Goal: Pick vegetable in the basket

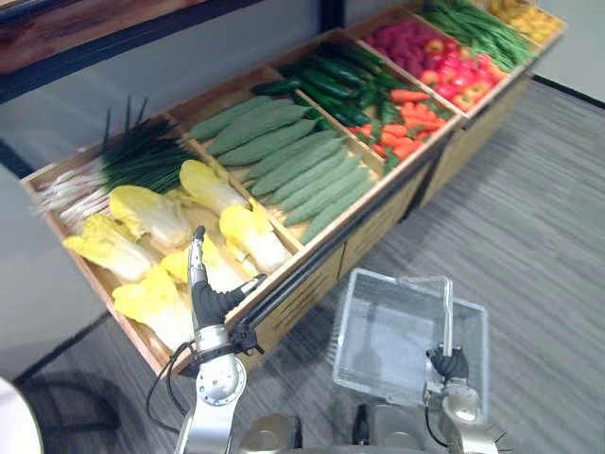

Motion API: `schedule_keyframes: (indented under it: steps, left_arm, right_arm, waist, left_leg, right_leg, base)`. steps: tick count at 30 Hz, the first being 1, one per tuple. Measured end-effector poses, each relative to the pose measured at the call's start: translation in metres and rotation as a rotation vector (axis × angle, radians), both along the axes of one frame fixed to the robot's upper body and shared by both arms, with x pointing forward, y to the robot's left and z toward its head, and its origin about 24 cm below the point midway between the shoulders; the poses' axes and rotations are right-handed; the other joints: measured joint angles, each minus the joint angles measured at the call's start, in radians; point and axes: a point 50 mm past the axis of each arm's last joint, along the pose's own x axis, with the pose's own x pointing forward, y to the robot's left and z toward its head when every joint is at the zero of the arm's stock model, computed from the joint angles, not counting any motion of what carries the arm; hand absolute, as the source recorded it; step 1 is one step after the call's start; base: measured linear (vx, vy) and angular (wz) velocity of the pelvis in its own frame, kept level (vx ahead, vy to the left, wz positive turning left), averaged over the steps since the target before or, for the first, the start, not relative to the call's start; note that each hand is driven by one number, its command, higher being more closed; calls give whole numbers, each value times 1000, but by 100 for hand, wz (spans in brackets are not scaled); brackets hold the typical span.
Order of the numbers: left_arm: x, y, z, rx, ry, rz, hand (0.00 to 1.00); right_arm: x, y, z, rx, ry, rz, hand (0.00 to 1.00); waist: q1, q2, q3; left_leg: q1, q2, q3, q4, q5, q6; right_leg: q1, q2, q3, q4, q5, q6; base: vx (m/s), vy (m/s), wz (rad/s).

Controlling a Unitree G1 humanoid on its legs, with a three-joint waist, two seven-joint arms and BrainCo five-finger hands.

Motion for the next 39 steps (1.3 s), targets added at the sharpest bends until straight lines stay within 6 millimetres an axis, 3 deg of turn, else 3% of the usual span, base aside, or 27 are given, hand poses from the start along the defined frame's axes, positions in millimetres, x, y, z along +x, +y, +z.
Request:
schedule_keyframes:
  steps: [3, 4, 5, 10, 15, 17, 21, 27, 31, 35, 39]
  left_arm:
    - [-2, -3, -2, -24, 11, 9, 0]
    - [-2, -3, -1, -29, 6, 10, 0]
    - [-2, -2, 0, -42, 1, 13, 0]
    - [2, 3, 4, -34, -13, 21, 0]
    - [6, 18, -13, 66, 74, -8, 0]
    - [11, 25, -17, 99, 96, -5, 0]
    - [34, 37, -23, 200, 144, -8, 0]
    - [51, 52, -32, 237, 223, 48, 0]
    - [63, 55, -35, 234, 253, 63, 0]
    - [83, 57, -29, 240, 257, 82, 0]
    - [115, 56, -5, 265, 197, 94, 0]
  right_arm:
    - [-6, 1, 2, 13, -11, -4, 100]
    - [-7, 1, 1, 21, -9, -4, 100]
    - [-8, 1, 2, 36, -20, -19, 100]
    - [-32, -10, -6, 72, 20, -135, 100]
    - [-40, -11, -19, 111, 78, -166, 100]
    - [-44, -10, -22, 121, 99, -166, 100]
    - [-37, -9, -21, 136, 83, -140, 100]
    - [-30, -7, -20, 148, 64, -114, 100]
    - [-29, -6, -18, 151, 55, -109, 100]
    - [-21, -6, -12, 152, 15, -104, 100]
    - [-12, -7, -2, 146, -42, -98, 100]
  waist:
    - [3, 16, -14]
    - [7, 17, -15]
    - [8, 21, -19]
    - [-1, -13, -25]
    - [-5, -38, -46]
    - [-27, -48, -55]
    - [-39, -48, -56]
    - [-82, -49, -56]
    - [-92, -52, -52]
    - [-115, -61, -28]
    - [-139, -86, 25]
  left_leg:
    - [-40, 60, 12, -14, 39, -40]
    - [-45, 70, 32, -26, 49, -38]
    - [-57, 90, 87, -50, 73, -31]
    - [-51, 140, 428, -135, 141, 46]
    - [-17, 93, 390, -260, 223, -4]
    - [-10, 75, 376, -306, 259, -3]
    - [29, 53, 364, -415, 335, -10]
    - [55, 65, 383, -516, 393, -25]
    - [40, 76, 412, -554, 419, -33]
    - [-5, 90, 452, -555, 422, -37]
    - [-48, 103, 494, -541, 426, -43]
  right_leg:
    - [38, -1, -151, -46, -6, -29]
    - [43, -3, -169, -56, -2, -35]
    - [55, -12, -209, -76, 4, -46]
    - [130, -76, -346, -162, 20, -53]
    - [169, -77, -340, -263, 76, -34]
    - [173, -89, -342, -277, 82, -32]
    - [181, -86, -345, -326, 118, -36]
    - [176, -68, -342, -369, 150, -44]
    - [126, -53, -316, -377, 167, -50]
    - [65, -37, -276, -374, 175, -48]
    - [-9, -21, -237, -354, 187, -64]
  base:
    - [174, -316, 116]
    - [117, -271, 122]
    - [42, -164, 108]
    - [-21, -43, 94]
    - [-62, 59, 22]
    - [-35, 64, 40]
    - [-37, 18, 11]
    - [-47, -12, -2]
    - [-20, -25, -24]
    - [-8, -34, -32]
    - [49, -40, -31]
